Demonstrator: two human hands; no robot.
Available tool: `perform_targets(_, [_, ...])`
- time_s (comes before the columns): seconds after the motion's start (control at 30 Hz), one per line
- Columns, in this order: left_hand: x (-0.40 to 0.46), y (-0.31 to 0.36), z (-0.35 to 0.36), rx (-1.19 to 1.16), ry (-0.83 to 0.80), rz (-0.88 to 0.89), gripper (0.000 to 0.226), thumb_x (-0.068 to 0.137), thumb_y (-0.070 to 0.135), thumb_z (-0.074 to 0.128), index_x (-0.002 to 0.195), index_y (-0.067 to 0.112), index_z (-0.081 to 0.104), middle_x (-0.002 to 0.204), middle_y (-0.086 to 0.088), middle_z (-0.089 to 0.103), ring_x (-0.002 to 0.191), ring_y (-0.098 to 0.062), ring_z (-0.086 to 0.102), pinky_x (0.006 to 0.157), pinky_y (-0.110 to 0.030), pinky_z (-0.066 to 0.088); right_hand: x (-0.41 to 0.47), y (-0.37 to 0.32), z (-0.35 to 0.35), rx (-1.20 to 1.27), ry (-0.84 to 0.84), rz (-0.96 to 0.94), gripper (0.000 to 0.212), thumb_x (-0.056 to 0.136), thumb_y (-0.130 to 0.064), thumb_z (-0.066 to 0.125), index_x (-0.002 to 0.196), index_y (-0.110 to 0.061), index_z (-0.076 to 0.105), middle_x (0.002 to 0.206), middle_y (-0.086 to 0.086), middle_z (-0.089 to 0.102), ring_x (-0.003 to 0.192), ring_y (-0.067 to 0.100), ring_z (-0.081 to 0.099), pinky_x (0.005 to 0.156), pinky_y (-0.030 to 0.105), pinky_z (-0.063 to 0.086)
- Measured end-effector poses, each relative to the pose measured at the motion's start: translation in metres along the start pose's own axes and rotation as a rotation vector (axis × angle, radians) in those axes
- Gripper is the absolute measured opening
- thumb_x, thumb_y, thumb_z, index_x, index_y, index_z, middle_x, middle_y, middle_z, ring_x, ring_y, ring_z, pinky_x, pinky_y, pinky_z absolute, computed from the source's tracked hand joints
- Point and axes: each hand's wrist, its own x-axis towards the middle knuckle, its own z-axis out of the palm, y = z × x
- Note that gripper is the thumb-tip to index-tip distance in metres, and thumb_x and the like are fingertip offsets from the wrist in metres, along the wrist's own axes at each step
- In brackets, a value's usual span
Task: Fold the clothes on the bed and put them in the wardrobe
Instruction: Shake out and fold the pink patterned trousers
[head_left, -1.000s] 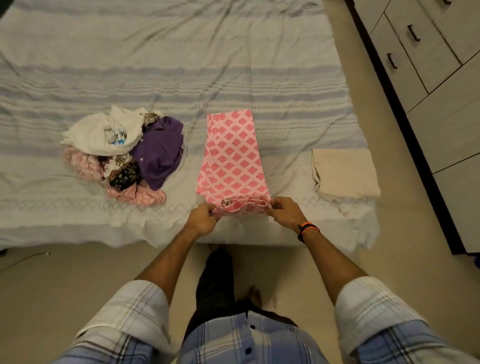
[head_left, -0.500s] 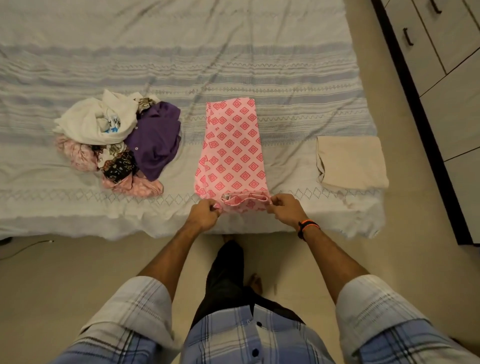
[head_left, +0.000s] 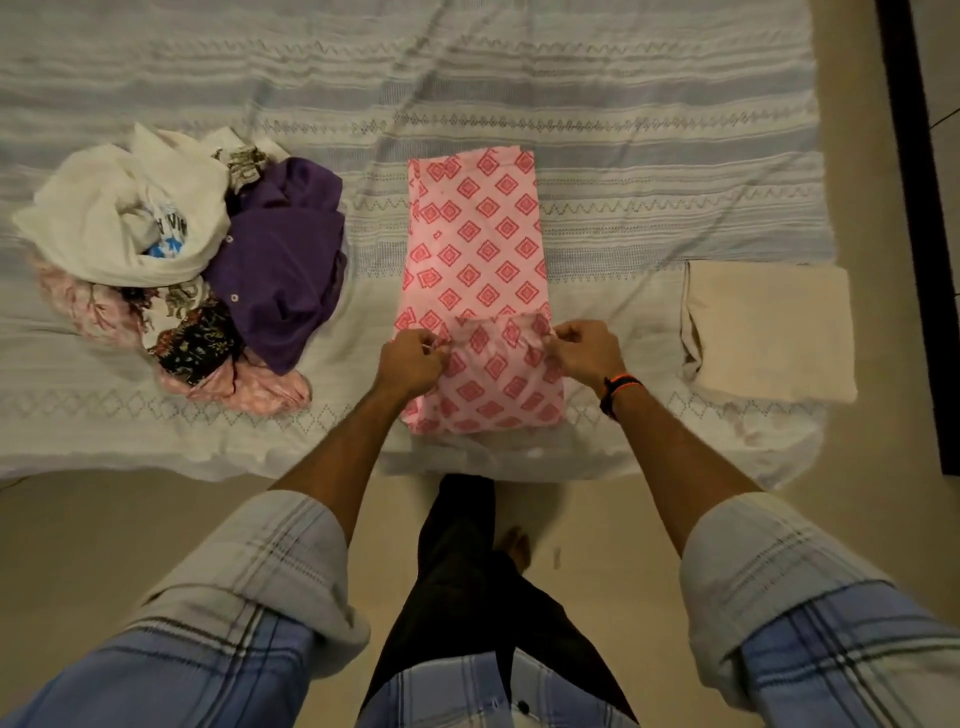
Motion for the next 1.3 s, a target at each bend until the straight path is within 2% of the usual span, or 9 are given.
perform_targets(0.17, [0.042,0.007,-0.004,-0.002,0.091,-0.02,0.054,0.093,0.043,0.062,0.133,0.006,0.055,0.13,-0.012,0.062,0.117,-0.029,0.06,0.097,-0.036,0.048,0.038,-0.022,0.005,-0.032,0.089,-0.014,0.027,0.091,-0.029,0.068,0.107,-0.007,0.065,0.101,0.004,0.068,0.093,0.018,0.063,0.086,0.03,0.052])
perform_targets(0.27, [0.046,0.002,0.007,0.054,0.079,-0.005,0.058,0.09,0.03,0.067,0.139,0.007,0.048,0.137,-0.014,0.056,0.12,-0.03,0.057,0.103,-0.043,0.046,0.036,-0.019,0.016,-0.113,0.102,-0.032,0.035,0.091,-0.026,0.066,0.119,-0.007,0.056,0.111,0.004,0.062,0.1,0.019,0.058,0.089,0.034,0.049])
perform_targets(0.5, [0.01,-0.032,0.065,0.338,-0.097,0.275,0.044,0.092,0.017,0.062,0.135,0.015,0.055,0.142,-0.007,0.052,0.127,-0.025,0.049,0.108,-0.039,0.039,0.001,0.037,0.062,-0.559,-0.231,-0.274,0.037,0.089,-0.021,0.058,0.124,-0.01,0.057,0.125,0.011,0.058,0.11,0.032,0.057,0.092,0.043,0.048])
perform_targets(0.67, [0.009,-0.071,0.084,0.641,-0.174,0.354,0.064,0.089,0.007,0.06,0.148,0.013,0.037,0.16,-0.011,0.024,0.146,-0.03,0.023,0.119,-0.041,0.021,-0.003,0.074,0.078,-0.863,-0.261,-0.41,0.048,0.074,-0.008,0.066,0.121,-0.004,0.056,0.125,0.017,0.054,0.109,0.039,0.055,0.081,0.045,0.052])
perform_targets(0.73, [0.01,-0.086,0.086,0.727,-0.173,0.357,0.073,0.09,0.007,0.058,0.154,0.013,0.022,0.163,-0.009,0.011,0.15,-0.031,0.01,0.121,-0.045,0.014,0.0,0.086,0.079,-0.887,-0.243,-0.41,0.056,0.075,-0.002,0.065,0.129,0.001,0.052,0.136,0.022,0.05,0.121,0.041,0.052,0.091,0.05,0.051])
perform_targets(0.9, [0.018,-0.112,0.083,0.847,-0.171,0.325,0.075,0.099,0.008,0.043,0.155,0.007,-0.007,0.163,-0.014,-0.011,0.151,-0.033,-0.007,0.121,-0.047,0.008,0.003,0.103,0.076,-1.077,-0.299,-0.359,0.061,0.098,-0.002,0.027,0.155,0.0,0.004,0.163,0.02,0.002,0.151,0.034,0.007,0.122,0.049,0.014])
perform_targets(1.0, [0.018,-0.12,0.084,0.827,-0.13,0.382,0.071,0.095,-0.001,0.047,0.154,0.0,0.007,0.162,-0.021,0.003,0.149,-0.039,0.008,0.116,-0.052,0.023,0.003,0.109,0.077,-1.049,-0.241,-0.458,0.061,0.091,-0.007,0.013,0.147,0.011,0.028,0.153,0.031,0.028,0.141,0.042,0.034,0.112,0.051,0.035])
perform_targets(1.07, [0.018,-0.129,0.081,0.84,-0.066,0.462,0.073,0.086,-0.007,0.058,0.15,-0.006,0.022,0.156,-0.028,0.02,0.143,-0.046,0.024,0.107,-0.057,0.036,0.005,0.116,0.073,-1.068,-0.166,-0.562,0.056,0.085,-0.003,0.026,0.13,0.014,0.053,0.133,0.034,0.053,0.121,0.043,0.058,0.091,0.048,0.053])
perform_targets(1.3, [0.013,-0.142,0.063,0.987,0.017,0.716,0.053,0.092,0.001,0.03,0.143,-0.011,0.037,0.149,-0.031,0.035,0.135,-0.046,0.04,0.107,-0.055,0.037,-0.001,0.121,0.053,-1.157,-0.058,-0.779,0.047,0.083,0.003,0.038,0.124,0.009,0.062,0.126,0.027,0.062,0.116,0.036,0.063,0.092,0.04,0.053])
